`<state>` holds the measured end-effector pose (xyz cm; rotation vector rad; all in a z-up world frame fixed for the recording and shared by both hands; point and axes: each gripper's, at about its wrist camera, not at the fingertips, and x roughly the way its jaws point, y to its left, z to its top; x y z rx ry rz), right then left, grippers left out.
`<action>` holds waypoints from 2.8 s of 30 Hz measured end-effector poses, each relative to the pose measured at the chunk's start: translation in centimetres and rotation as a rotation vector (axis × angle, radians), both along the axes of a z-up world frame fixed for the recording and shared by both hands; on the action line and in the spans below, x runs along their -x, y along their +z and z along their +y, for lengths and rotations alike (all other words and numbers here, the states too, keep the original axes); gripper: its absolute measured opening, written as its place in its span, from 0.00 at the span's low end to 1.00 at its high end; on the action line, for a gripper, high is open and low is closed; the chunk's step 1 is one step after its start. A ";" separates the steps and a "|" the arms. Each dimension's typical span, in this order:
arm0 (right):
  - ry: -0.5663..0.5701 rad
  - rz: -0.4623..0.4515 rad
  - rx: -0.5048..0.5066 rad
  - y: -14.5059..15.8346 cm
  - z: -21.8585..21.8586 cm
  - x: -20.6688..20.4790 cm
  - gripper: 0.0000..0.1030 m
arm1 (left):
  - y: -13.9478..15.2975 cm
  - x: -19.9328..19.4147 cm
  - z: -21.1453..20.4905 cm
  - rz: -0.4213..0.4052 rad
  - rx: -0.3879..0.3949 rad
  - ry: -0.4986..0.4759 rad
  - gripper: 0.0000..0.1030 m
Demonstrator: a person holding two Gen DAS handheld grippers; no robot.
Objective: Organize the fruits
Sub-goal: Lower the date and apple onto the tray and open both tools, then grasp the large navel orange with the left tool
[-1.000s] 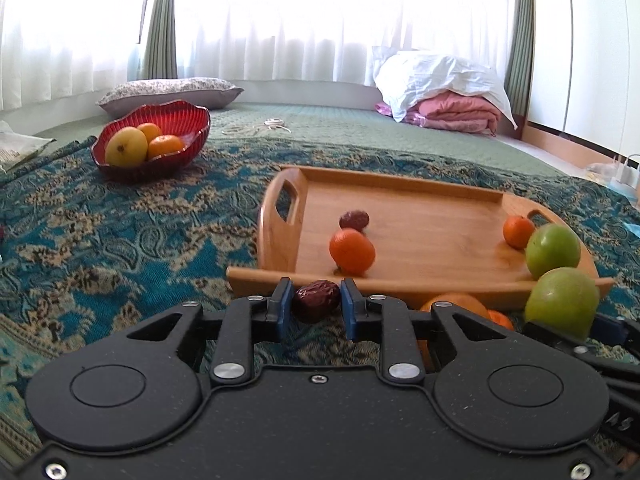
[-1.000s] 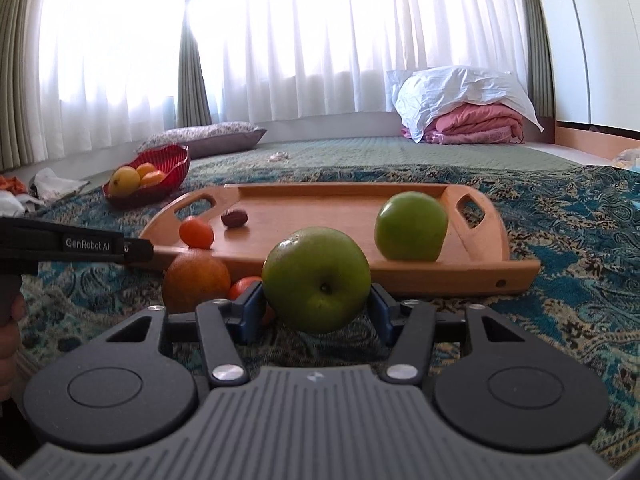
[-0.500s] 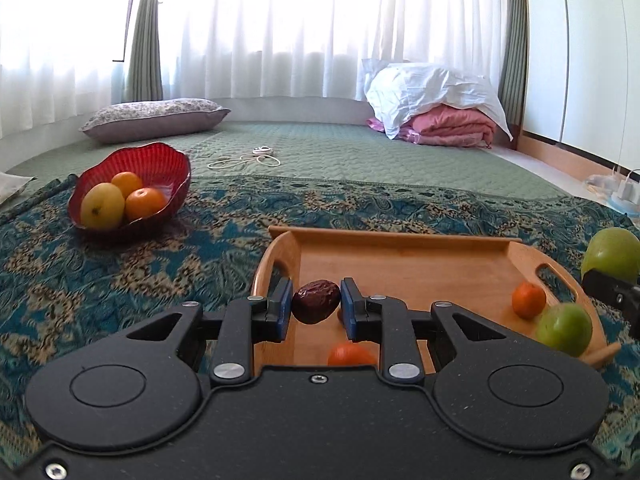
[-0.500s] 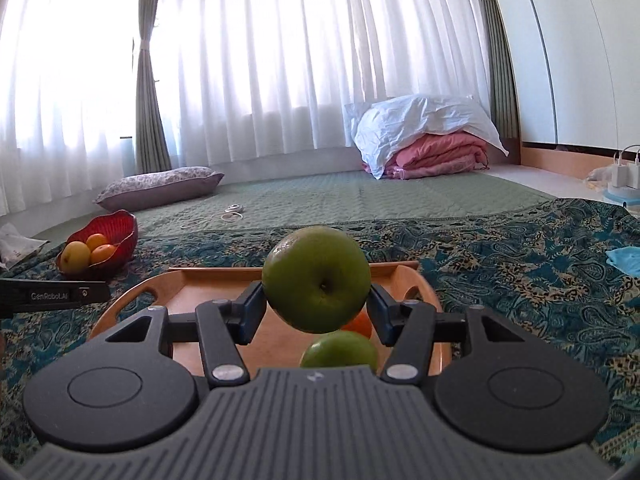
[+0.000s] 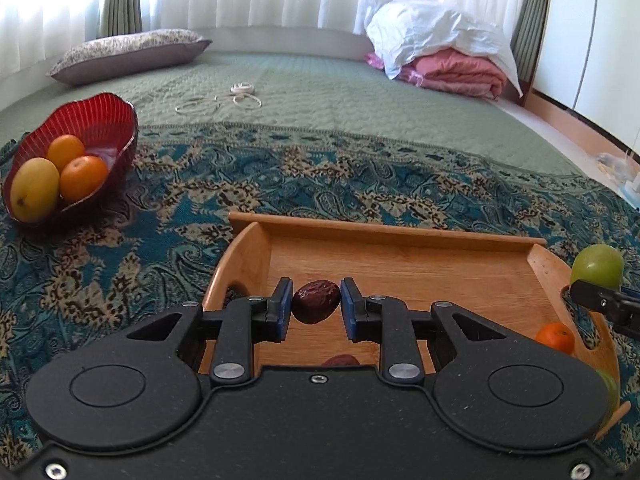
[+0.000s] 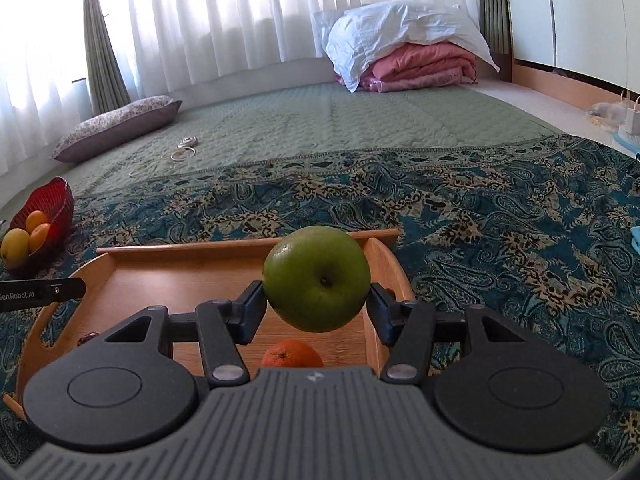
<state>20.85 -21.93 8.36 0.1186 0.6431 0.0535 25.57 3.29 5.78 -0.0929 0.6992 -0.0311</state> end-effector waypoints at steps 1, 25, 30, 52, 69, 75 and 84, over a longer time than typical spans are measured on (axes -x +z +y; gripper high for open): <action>-0.003 0.011 0.005 -0.3 0.0 -0.3 0.56 | -0.2 -0.4 -0.2 0.008 -0.011 -0.001 0.23; 0.020 0.085 0.067 -1.1 1.0 -1.9 0.54 | -2.8 -3.2 -2.4 0.124 -0.119 -0.053 0.23; 0.030 0.090 0.061 -1.0 0.8 -1.6 0.54 | -3.1 -3.3 -2.4 0.131 -0.127 -0.051 0.23; 0.193 -0.113 0.096 0.7 2.5 6.5 0.80 | 0.6 6.1 -1.4 -0.055 -0.107 -0.144 0.87; 0.440 -0.181 0.232 -2.0 7.0 15.7 0.89 | -0.7 16.7 -1.2 -0.087 -0.072 -0.246 0.98; 0.500 -0.156 0.233 -3.0 7.9 16.8 0.85 | -1.6 17.8 -1.0 -0.046 -0.026 -0.264 0.98; 0.494 -0.143 0.237 -4.5 9.2 17.8 0.69 | -3.1 17.9 -1.3 0.075 0.067 -0.305 0.81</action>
